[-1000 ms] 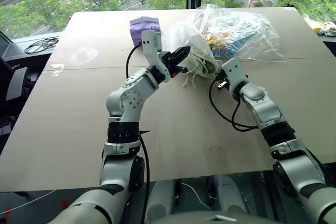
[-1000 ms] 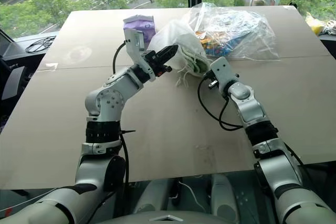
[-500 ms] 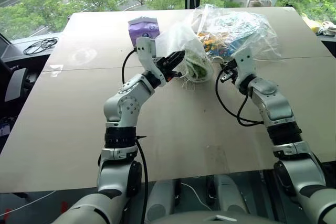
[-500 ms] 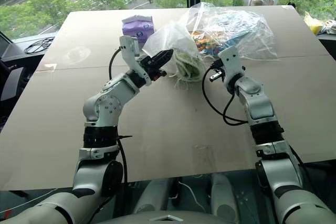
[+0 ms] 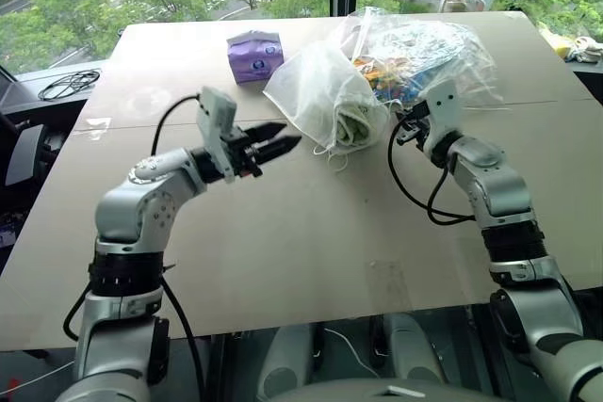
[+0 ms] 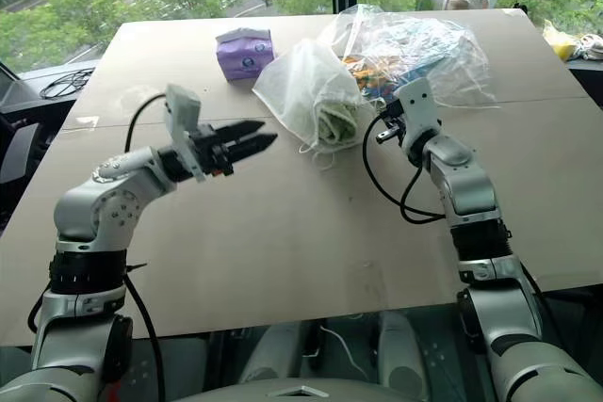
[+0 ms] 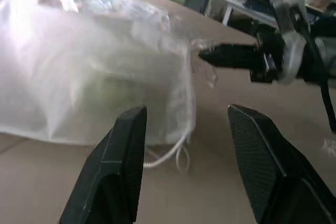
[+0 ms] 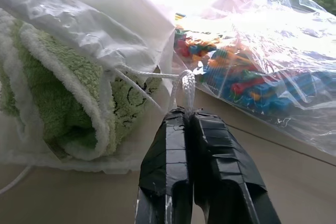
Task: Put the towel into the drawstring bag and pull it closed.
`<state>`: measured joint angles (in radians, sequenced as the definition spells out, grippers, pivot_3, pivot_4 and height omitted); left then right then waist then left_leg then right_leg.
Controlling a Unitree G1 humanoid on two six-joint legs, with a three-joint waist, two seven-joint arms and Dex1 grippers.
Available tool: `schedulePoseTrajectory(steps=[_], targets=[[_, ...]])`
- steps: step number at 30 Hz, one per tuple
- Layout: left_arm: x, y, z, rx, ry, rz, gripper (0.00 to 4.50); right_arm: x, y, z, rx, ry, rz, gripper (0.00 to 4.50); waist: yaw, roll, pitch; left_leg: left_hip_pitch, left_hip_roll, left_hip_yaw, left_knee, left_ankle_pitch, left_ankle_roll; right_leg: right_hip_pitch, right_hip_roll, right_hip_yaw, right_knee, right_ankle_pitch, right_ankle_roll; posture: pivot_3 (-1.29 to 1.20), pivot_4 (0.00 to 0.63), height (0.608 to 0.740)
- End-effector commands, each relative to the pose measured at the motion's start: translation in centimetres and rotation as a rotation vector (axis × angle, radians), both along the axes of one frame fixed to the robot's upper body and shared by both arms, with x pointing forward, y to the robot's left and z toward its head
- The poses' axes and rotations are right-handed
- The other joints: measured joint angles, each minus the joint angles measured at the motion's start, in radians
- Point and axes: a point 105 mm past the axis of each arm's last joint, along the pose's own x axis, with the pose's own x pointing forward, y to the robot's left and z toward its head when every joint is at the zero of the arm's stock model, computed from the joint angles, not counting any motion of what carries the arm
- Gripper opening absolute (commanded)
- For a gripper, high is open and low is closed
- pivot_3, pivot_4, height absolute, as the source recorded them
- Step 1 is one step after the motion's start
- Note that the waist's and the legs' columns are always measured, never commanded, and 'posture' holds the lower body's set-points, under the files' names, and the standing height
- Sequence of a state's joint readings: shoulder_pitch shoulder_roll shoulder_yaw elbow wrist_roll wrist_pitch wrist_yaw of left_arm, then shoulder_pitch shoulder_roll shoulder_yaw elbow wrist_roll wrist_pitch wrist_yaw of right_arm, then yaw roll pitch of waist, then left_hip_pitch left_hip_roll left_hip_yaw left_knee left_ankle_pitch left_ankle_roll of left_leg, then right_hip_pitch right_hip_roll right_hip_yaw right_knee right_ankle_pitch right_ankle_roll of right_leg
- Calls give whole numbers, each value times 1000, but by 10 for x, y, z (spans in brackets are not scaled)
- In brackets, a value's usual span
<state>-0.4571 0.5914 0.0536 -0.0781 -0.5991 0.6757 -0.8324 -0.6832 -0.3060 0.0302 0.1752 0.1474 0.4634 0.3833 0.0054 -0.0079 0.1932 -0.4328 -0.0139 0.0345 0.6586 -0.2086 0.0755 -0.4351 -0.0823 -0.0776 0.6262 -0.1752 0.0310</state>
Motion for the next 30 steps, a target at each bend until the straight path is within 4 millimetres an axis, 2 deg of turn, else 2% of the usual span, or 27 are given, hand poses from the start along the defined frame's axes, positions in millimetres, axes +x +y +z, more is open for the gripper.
schedulePoseTrajectory(steps=[1, 6, 10, 12, 14, 18, 21, 24, 25, 27, 30], targets=[[4, -17, 1, 57, -65, -29, 2488, -1, 7, 21, 24, -63, 18, 0, 7, 0, 0, 0, 0, 0, 0, -1, 2, 0, 0, 0, 0, 0, 0, 0, 150, 740], [35, -24, -31, 237, -103, 44, 2488, 1, 9, 25, 32, -69, 18, 0, 7, 0, 0, 1, 0, -1, 0, -1, 2, 0, 1, 0, 1, -2, -2, 0, 150, 740], [56, -28, -45, 322, -149, 74, 2488, 2, 7, 27, 32, -74, 11, 0, 5, 0, 0, 1, 1, 0, 0, -1, 2, -1, 1, 0, 1, 0, 0, 0, 150, 740], [67, -29, -46, 331, -180, 101, 2488, 2, 5, 28, 35, -76, 4, 0, 6, 0, 0, 0, 1, 1, 0, -1, 2, -2, 1, 0, 1, 2, -2, 0, 150, 740], [75, -33, -42, 268, -179, 131, 2488, 2, 4, 28, 37, -76, -1, 0, 6, 0, 0, -1, 1, 2, 0, -1, 2, -2, 1, 0, 1, 2, -2, 0, 150, 740], [85, -37, -39, 250, -215, 158, 2488, 1, 3, 26, 47, -71, -9, 0, 6, 0, 0, -1, 1, 3, 0, -1, 2, -2, 1, 1, 1, 3, -1, 0, 150, 740], [89, -43, -32, 202, -242, 166, 1748, 1, 3, 24, 49, -68, -11, 0, 5, 0, 0, -1, 0, 3, 0, -1, 3, -2, 1, 1, 1, 3, 0, 0, 150, 740], [89, -46, -28, 156, -259, 169, 277, 1, 3, 24, 51, -67, -13, 0, 5, 0, 0, -1, 1, 3, 0, -1, 3, -3, 1, 1, 1, 3, 0, 0, 150, 740], [89, -45, -28, 152, -263, 175, 21, 1, 3, 24, 51, -67, -14, 0, 5, 0, 0, 0, 1, 3, 0, -1, 3, -3, 1, 1, 1, 3, 0, 0, 150, 740], [90, -39, -23, 129, -295, 218, 21, 1, 2, 24, 50, -70, -17, 0, 5, 0, 0, -1, 1, 3, 0, -1, 3, -3, 1, 1, 1, 3, 0, 0, 150, 740], [88, -25, 0, 20, -390, 337, 21, 1, -2, 25, 46, -77, -30, 0, 3, 0, 0, -1, 1, 4, 0, -1, 3, -3, 1, 2, 1, 4, 0, 0, 150, 740]])
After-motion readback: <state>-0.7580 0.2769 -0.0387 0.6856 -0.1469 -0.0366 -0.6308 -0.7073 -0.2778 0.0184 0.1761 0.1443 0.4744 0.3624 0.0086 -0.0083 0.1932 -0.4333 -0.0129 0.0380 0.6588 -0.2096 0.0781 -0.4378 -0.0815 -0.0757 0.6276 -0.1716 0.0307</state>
